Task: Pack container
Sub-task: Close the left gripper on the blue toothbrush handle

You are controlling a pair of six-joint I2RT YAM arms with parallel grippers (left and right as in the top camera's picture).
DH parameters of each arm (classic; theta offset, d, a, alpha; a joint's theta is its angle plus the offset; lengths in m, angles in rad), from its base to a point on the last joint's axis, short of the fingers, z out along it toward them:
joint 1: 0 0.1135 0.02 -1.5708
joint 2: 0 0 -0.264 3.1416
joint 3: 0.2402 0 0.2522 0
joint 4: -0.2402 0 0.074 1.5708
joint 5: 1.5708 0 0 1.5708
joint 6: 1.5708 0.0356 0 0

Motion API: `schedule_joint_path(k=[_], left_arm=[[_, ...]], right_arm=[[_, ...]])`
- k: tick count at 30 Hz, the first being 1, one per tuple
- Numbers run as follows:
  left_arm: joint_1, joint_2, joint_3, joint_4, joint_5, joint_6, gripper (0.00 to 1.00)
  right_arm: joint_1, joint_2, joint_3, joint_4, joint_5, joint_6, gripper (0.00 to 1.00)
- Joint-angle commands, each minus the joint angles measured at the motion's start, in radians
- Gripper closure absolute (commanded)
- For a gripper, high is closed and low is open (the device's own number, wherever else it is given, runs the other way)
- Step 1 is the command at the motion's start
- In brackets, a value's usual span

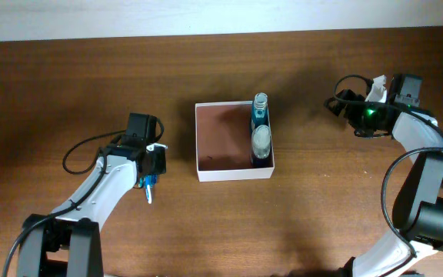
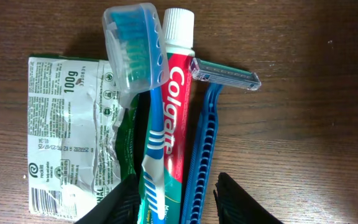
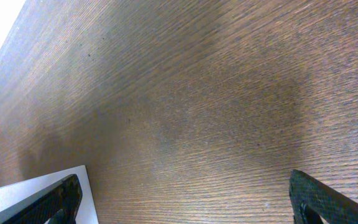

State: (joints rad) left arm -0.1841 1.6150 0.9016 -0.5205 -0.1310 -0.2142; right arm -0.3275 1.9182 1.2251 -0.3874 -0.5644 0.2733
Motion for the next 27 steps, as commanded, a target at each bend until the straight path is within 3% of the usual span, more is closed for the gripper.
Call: schedule_joint_path(k=[1,17,21,24,27], left_arm=[[-0.003,0.014,0.016,0.005,0.006,-0.010,0.59],[-0.002,0.068,0.016,0.016,-0.031,-0.115,0.59],[-0.002,0.068,0.016,0.016,-0.031,-0.115,0.66],[-0.002,0.069,0.016,0.018,-0.031,-0.115,0.78],[-0.002,0.069,0.016,0.020,-0.031,-0.115,0.78]], right_arm=[[-0.001,0.003,-0.001,0.003,0.005,-0.006,0.02],[-0.001,0.003,-0.001,0.003,0.005,-0.006,0.02],[-0.001,0.003,-0.001,0.003,0.005,-0.006,0.02],[-0.001,0.003,-0.001,0.003,0.005,-0.006,0.02],[-0.001,0.003,-0.001,0.003,0.005,-0.006,0.02]])
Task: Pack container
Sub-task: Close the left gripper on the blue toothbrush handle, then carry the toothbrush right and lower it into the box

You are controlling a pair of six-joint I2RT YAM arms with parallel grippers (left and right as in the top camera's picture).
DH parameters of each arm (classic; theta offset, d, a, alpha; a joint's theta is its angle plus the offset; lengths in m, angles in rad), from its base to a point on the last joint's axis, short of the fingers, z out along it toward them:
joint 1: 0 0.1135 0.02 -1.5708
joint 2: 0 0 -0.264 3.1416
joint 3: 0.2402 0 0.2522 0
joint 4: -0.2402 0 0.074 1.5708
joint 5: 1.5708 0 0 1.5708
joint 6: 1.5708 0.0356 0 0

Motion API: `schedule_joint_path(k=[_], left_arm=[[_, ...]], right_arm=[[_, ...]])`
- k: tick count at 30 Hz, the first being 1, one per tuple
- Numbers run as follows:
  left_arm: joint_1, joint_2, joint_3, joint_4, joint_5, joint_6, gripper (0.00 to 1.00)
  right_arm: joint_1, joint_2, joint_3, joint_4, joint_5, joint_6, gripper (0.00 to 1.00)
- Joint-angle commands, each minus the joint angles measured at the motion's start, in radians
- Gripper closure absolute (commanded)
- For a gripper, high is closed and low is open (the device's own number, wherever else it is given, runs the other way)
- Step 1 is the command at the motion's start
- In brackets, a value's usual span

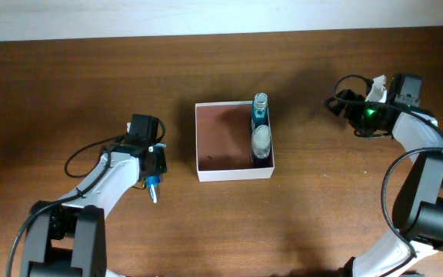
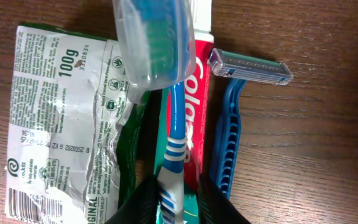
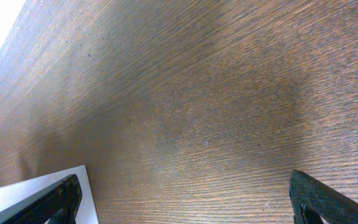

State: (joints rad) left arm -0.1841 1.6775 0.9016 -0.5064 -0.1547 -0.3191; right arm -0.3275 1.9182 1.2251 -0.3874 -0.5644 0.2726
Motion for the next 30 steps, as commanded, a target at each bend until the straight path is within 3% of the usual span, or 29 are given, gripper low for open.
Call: schedule_joint_path(k=[1,8,20,27,30], left_arm=[[-0.002,0.006,0.016,0.006,-0.007,-0.010,0.78],[-0.002,-0.002,0.029,0.015,-0.017,-0.009,0.95],[-0.024,-0.209,0.159,-0.062,-0.010,-0.010,0.99],[-0.123,-0.286,0.321,-0.038,0.163,-0.052,0.99],[-0.183,-0.285,0.337,0.014,0.166,-0.085,0.99]], right_arm=[[-0.001,0.003,-0.001,0.003,0.005,-0.005,0.02],[-0.001,0.003,-0.001,0.003,0.005,-0.005,0.02],[-0.001,0.003,-0.001,0.003,0.005,-0.005,0.02],[-0.001,0.003,-0.001,0.003,0.005,-0.005,0.02],[-0.001,0.003,-0.001,0.003,0.005,-0.005,0.02]])
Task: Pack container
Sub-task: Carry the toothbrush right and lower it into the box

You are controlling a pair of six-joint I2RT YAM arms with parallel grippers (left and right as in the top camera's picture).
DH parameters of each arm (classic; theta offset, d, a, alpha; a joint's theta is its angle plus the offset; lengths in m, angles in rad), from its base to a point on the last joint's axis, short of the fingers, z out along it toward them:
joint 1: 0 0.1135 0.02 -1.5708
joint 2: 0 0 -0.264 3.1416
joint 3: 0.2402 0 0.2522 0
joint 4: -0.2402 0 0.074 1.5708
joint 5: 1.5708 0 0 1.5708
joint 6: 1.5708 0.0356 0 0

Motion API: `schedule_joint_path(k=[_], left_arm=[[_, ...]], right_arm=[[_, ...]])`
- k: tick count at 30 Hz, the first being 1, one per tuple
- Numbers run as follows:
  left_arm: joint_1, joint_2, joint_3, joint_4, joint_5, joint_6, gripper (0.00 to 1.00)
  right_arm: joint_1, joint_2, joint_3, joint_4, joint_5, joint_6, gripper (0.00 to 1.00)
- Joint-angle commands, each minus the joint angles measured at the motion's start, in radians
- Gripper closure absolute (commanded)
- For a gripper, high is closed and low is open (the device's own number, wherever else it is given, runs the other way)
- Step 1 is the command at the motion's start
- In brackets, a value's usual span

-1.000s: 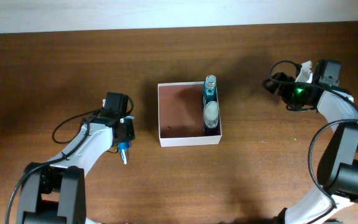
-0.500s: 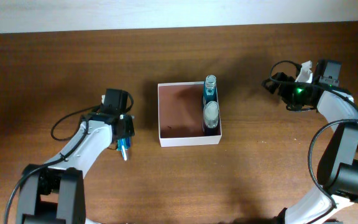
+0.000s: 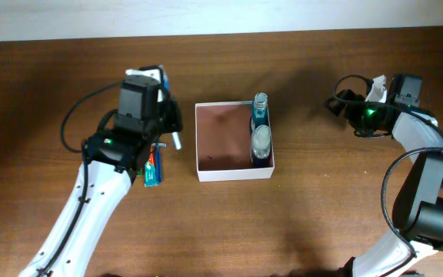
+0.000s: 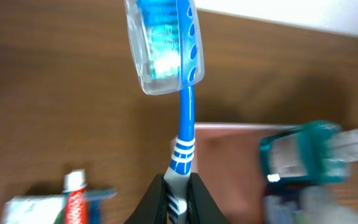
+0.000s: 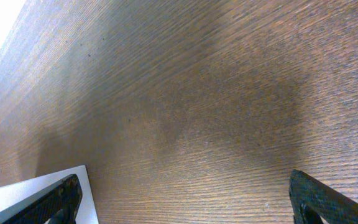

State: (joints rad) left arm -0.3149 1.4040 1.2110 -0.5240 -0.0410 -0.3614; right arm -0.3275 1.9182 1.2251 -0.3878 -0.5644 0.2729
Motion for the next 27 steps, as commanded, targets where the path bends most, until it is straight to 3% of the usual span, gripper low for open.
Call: schedule_joint_path(k=[1,12,27], left_arm=[[-0.061,-0.011,0.028,0.039,0.053,-0.047,0.99],[-0.163,0.157,0.028,0.139,0.046,-0.103,0.99],[-0.215,0.351,0.028,0.105,0.059,-0.102,0.99]], right_arm=[[-0.001,0.003,-0.001,0.003,0.005,-0.006,0.02],[-0.001,0.003,-0.001,0.003,0.005,-0.006,0.02],[-0.001,0.003,-0.001,0.003,0.005,-0.006,0.02]])
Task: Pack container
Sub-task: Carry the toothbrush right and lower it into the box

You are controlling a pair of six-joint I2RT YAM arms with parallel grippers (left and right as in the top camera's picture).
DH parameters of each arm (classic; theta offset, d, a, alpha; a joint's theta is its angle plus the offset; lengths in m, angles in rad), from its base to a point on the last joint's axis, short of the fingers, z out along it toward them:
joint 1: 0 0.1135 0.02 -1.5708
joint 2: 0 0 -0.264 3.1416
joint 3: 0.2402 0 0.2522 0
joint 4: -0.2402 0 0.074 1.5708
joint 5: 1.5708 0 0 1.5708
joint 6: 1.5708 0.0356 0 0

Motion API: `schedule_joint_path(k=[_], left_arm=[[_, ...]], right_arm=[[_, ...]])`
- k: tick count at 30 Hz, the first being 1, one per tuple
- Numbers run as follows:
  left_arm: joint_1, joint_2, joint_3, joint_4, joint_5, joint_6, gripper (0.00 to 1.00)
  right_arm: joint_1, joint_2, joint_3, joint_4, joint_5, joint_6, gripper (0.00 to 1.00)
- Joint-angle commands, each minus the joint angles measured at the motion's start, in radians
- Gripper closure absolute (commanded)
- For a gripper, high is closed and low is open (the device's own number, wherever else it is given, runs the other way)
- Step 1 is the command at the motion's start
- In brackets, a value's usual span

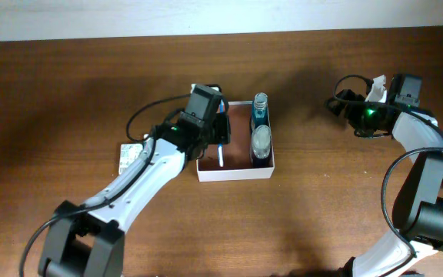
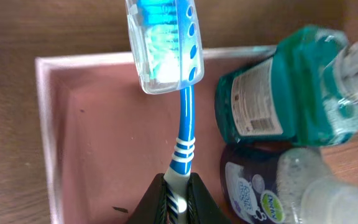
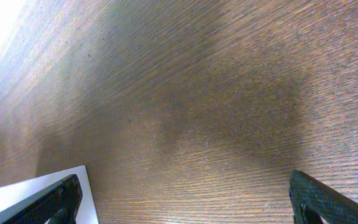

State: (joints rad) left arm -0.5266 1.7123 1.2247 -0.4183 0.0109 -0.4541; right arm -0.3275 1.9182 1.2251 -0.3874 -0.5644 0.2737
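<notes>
My left gripper [image 2: 177, 200] [image 1: 220, 140] is shut on the handle of a blue toothbrush [image 2: 186, 127] whose head sits in a clear cap [image 2: 165, 45]. It holds the brush over the inside of the white box [image 2: 43, 130] [image 1: 234, 175], left of the two bottles. A teal mouthwash bottle [image 2: 278, 93] [image 1: 260, 112] and a dark blue bottle [image 2: 253, 186] [image 1: 261, 143] lie along the box's right wall. Whether the brush touches the box floor I cannot tell. Far to the right, my right gripper [image 3: 191, 208] [image 1: 338, 101] is open over bare wood.
A crumpled white and green packet [image 1: 131, 158] lies on the table left of the box, partly under my left arm. The table's far edge meets a white wall. The box corner [image 3: 23, 186] shows in the right wrist view.
My left gripper with the toothbrush was in the air to the left of the box; now it is over the box's inside beside the bottles. The right arm has not moved.
My left gripper stood open around the toothbrush handle, which lay on a toothpaste tube beside a packet and a razor. Then it was shut on the handle. Then the brush was lifted clear near the box, and now it is over the box's inside.
</notes>
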Motion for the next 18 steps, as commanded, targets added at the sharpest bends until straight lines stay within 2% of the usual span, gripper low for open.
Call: schedule_joint_path(k=[1,5,16,18], left_arm=[[-0.003,0.051,0.014,-0.001,0.002,-0.009,0.99],[-0.003,0.078,0.014,-0.002,-0.061,-0.009,0.99],[-0.004,0.138,0.014,0.003,-0.063,-0.009,0.98],[-0.004,0.138,0.014,0.002,-0.063,-0.009,0.87]], right_arm=[[-0.001,0.003,-0.001,0.003,0.005,-0.006,0.02],[-0.001,0.003,-0.001,0.003,0.005,-0.006,0.02],[-0.001,0.003,-0.001,0.003,0.005,-0.006,0.02],[-0.001,0.003,-0.001,0.003,0.005,-0.006,0.02]])
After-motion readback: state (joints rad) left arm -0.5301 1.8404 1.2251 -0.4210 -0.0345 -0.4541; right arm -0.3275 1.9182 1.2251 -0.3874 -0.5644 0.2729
